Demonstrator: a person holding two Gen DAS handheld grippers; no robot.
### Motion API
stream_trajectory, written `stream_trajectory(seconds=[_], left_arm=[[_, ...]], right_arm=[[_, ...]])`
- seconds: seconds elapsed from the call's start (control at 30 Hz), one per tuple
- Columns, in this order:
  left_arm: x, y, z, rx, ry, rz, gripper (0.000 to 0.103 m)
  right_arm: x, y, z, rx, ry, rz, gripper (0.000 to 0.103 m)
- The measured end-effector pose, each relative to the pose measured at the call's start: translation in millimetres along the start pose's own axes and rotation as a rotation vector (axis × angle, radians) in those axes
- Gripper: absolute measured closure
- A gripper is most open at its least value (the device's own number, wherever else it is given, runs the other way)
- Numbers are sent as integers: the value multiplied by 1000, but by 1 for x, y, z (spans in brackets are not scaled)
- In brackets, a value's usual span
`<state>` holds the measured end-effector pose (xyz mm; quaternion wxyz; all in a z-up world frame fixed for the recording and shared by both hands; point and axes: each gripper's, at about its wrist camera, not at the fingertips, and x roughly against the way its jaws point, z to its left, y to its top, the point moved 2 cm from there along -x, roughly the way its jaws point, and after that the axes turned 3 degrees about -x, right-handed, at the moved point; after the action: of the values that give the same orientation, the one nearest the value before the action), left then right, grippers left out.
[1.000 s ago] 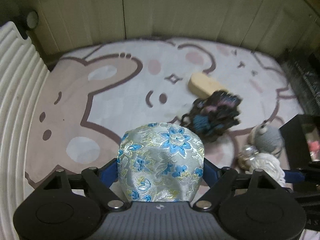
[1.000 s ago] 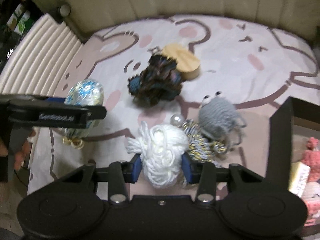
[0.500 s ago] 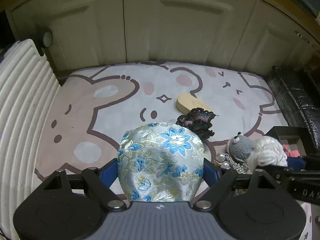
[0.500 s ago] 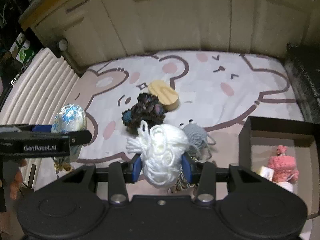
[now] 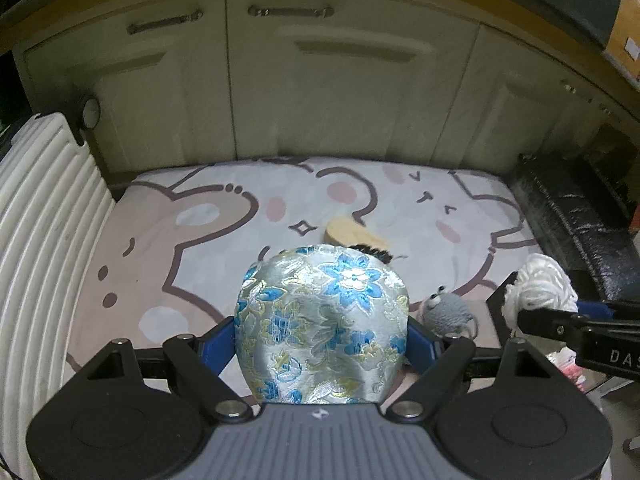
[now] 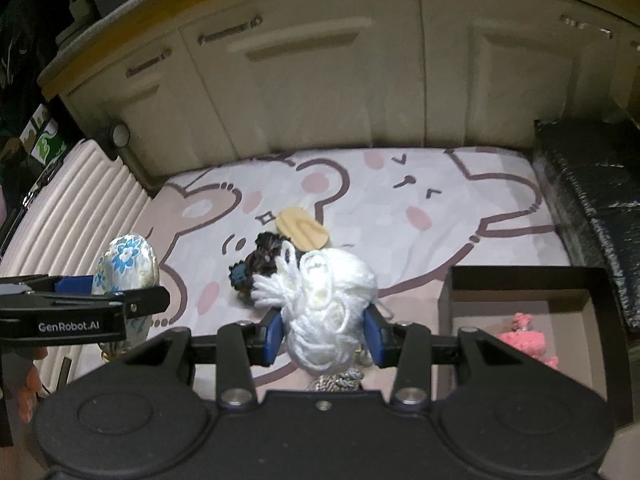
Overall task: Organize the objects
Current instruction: 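Carry pouch with left tool while right tool carries yarn ball toward box, then lower floral pouch into black box with left tool while right tool releases yarn ball there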
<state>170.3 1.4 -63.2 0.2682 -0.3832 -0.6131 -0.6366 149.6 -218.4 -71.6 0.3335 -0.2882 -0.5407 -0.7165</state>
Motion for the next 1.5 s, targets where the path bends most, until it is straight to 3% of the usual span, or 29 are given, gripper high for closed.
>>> stream_trajectory(seconds=[0.3,0.73,1.13,1.5], left_arm=[[5,8,-29,-2,-50,-49,18],[-10,25,-100,-64,-143,-88,18],[-25,37,-134,-85,-207,-120,18],[-41,52,-185,-136,-330,-180,18]], right_arm=[[21,2,-27,-47,-24,-60,60],[25,-3,-104,-195,-115,-109,60],[-19,-3,-122,-265,-82,-38,59],[-33,-13,-140,-301,-62,6,52]])
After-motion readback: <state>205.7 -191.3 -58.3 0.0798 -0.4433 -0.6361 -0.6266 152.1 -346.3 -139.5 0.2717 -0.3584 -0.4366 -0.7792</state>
